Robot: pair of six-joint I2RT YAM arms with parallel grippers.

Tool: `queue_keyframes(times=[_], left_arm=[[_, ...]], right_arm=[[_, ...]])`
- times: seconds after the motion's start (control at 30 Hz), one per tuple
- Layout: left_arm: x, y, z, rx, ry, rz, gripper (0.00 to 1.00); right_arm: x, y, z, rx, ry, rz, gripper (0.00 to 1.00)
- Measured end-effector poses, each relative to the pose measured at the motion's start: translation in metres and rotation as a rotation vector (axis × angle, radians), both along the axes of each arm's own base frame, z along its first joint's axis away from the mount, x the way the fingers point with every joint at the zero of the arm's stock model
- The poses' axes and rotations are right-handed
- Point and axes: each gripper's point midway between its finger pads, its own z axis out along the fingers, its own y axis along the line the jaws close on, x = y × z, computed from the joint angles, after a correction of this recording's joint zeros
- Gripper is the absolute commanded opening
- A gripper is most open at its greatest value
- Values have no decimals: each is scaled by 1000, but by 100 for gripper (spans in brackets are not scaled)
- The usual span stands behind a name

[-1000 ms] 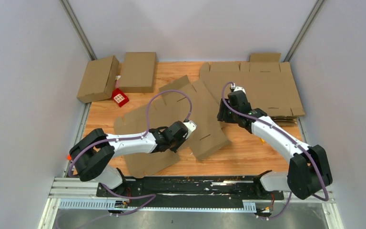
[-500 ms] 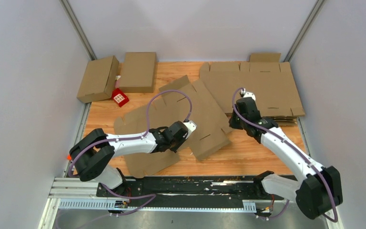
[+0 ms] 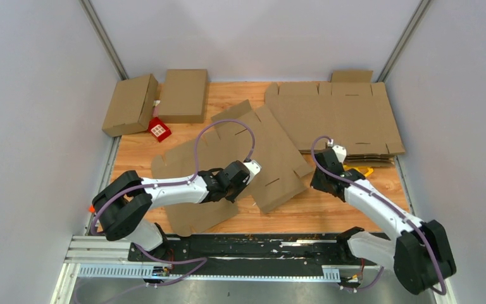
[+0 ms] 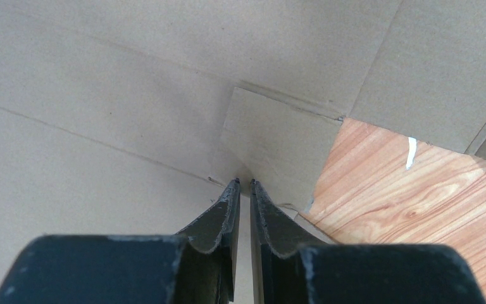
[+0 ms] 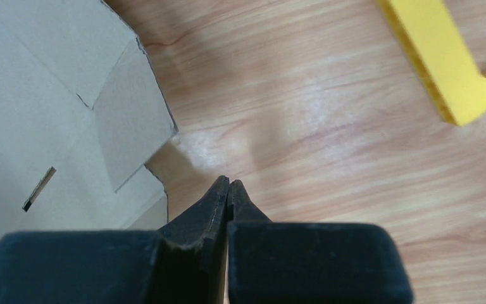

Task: Fold the paper box

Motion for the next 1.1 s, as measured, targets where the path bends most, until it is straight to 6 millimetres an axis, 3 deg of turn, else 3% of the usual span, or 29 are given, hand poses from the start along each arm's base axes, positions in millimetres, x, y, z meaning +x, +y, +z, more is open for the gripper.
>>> queue_keyframes(times=[0.13, 0.23, 0.47, 0.6, 0.87, 1.1], left_arm=[[0, 0, 0, 0, 0, 0, 18], [0, 0, 0, 0, 0, 0, 18], [0, 0, 0, 1, 2, -1, 18], [-1, 2, -1, 8, 4, -3, 18], [-2, 3, -1, 14, 6, -3, 19], [-1, 3, -2, 18, 5, -4, 18]], right_arm=[[6, 14, -19, 26, 60, 39, 0], [15, 28, -21, 63, 75, 74, 0], [77, 60, 18, 111, -43, 122, 0], [97, 68, 23, 110, -63, 134, 0], [99, 69, -5, 79, 9, 143, 0], [111, 77, 3, 89, -8, 164, 0]])
